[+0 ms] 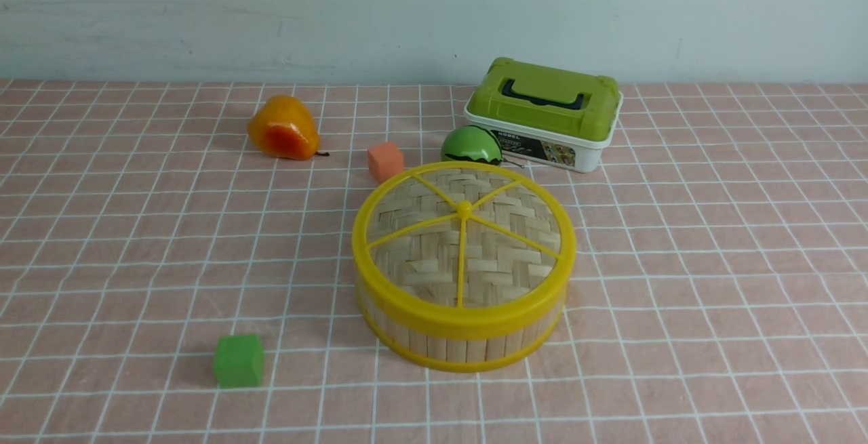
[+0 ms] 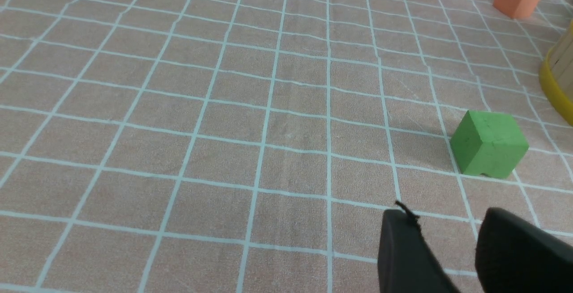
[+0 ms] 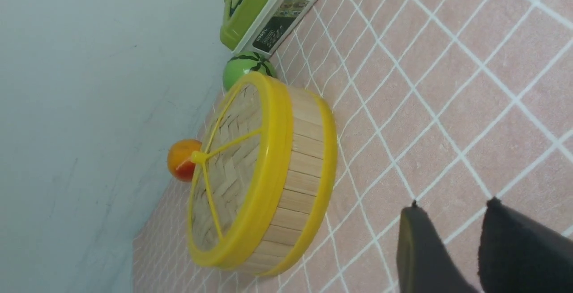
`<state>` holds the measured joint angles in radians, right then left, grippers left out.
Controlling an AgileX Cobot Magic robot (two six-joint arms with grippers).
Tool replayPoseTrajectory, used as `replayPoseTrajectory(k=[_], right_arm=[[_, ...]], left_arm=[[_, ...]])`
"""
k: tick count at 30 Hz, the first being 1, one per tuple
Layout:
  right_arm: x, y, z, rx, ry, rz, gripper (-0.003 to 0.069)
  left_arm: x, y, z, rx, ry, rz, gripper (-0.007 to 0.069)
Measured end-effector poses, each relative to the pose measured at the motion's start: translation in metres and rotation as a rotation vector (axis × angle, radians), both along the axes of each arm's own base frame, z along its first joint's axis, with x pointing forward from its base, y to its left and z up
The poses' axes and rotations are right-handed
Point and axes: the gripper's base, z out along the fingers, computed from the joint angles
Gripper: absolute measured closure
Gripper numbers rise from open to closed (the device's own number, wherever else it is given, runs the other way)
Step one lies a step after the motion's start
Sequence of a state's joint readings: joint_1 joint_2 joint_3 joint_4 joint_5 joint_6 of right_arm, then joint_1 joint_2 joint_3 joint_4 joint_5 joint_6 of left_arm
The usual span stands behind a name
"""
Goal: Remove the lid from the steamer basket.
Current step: Use the right arm to lift the lid of the steamer
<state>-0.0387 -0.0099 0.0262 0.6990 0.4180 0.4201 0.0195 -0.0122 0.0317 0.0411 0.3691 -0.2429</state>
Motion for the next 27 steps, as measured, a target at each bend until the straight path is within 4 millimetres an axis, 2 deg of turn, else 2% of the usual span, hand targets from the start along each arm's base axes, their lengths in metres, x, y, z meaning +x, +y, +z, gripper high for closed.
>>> replayPoseTrajectory(k=[3,4,7,9,10,13,14,16,18,21,23,24,25,26,27], right_arm=[[-0.002,0.001,0.01,-0.146,-0.047,0.048,0.0492],[-0.003,0.001,0.028,-0.271,-0.104,0.079,0.0539],[-0.001,0.002,0.066,-0.479,-0.138,0.148,0.0643],[0.006,0.003,0.093,-0.622,-0.12,0.221,0.0671],[0.008,0.004,0.1,-0.637,-0.119,0.23,0.0674],[0.033,0.008,0.15,-0.876,-0.045,0.47,0.068],[0.035,0.009,0.153,-0.884,-0.041,0.484,0.068],[0.061,0.012,0.18,-0.959,0.01,0.656,0.068],[0.071,0.013,0.188,-0.966,0.035,0.717,0.068],[0.109,0.022,0.205,-0.942,0.1,0.899,0.0673],[0.123,0.03,0.208,-0.937,0.106,0.969,0.0669],[0.137,0.043,0.21,-0.956,0.109,1.056,0.0666],[0.139,0.043,0.21,-0.955,0.111,1.058,0.0666],[0.156,0.059,0.211,-0.998,0.125,1.125,0.0664],[0.159,0.062,0.211,-1.014,0.136,1.133,0.0664]], left_arm=[[0.0,0.0,0.0,0.0,0.0,0.0,0.0384],[0.0,0.0,0.0,0.0,0.0,0.0,0.0384],[0.0,0.0,0.0,0.0,0.0,0.0,0.0385],[0.0,0.0,0.0,0.0,0.0,0.0,0.0384],[0.0,0.0,0.0,0.0,0.0,0.0,0.0384],[0.0,0.0,0.0,0.0,0.0,0.0,0.0384],[0.0,0.0,0.0,0.0,0.0,0.0,0.0384],[0.0,0.0,0.0,0.0,0.0,0.0,0.0384],[0.0,0.0,0.0,0.0,0.0,0.0,0.0384],[0.0,0.0,0.0,0.0,0.0,0.0,0.0384],[0.0,0.0,0.0,0.0,0.0,0.0,0.0384],[0.0,0.0,0.0,0.0,0.0,0.0,0.0384],[0.0,0.0,0.0,0.0,0.0,0.0,0.0384],[0.0,0.0,0.0,0.0,0.0,0.0,0.0384],[0.0,0.0,0.0,0.0,0.0,0.0,0.0384]])
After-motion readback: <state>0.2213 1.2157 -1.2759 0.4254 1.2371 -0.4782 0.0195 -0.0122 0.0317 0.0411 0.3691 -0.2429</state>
